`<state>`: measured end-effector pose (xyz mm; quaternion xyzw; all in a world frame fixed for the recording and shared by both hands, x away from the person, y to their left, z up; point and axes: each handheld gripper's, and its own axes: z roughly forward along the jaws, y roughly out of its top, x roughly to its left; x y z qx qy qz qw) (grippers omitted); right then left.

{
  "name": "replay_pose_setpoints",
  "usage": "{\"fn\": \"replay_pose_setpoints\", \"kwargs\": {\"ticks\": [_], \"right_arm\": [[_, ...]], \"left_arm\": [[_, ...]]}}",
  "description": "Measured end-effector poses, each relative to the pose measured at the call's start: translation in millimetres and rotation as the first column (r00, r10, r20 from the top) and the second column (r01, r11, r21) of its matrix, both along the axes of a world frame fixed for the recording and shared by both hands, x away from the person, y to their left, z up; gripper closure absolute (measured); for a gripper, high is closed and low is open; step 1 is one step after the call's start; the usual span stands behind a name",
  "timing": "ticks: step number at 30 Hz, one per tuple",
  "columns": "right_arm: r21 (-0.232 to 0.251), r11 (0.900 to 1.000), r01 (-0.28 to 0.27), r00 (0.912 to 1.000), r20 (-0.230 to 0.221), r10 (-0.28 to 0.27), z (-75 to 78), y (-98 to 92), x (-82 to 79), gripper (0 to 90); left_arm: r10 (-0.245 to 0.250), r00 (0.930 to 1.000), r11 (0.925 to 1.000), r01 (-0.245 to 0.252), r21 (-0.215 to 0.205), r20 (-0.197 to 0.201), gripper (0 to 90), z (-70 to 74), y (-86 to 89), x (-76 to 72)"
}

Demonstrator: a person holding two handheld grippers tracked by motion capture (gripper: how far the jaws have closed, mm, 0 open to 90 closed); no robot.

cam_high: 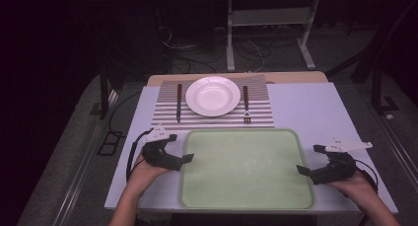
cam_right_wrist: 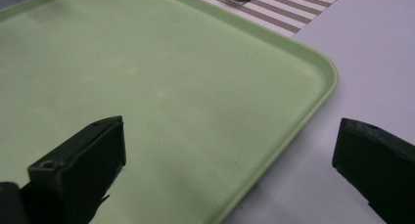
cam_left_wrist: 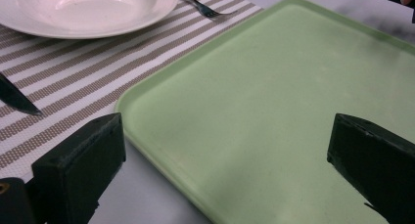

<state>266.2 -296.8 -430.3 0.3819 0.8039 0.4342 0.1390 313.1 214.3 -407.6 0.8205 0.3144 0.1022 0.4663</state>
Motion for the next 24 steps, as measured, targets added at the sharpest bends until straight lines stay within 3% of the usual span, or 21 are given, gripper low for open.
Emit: {"fn": "replay_pose_setpoints", "kwargs": {"ticks": [24], "right_arm": [[0.034,0.999,-0.024,0.9997,0.009,0.023,1.1,2.0,-0.2,0.0]], "left_arm": [[0.038,0.9989,0.9992,-0.037,-0.013,0.029,0.5,3.1,2.2,9.3]]}}
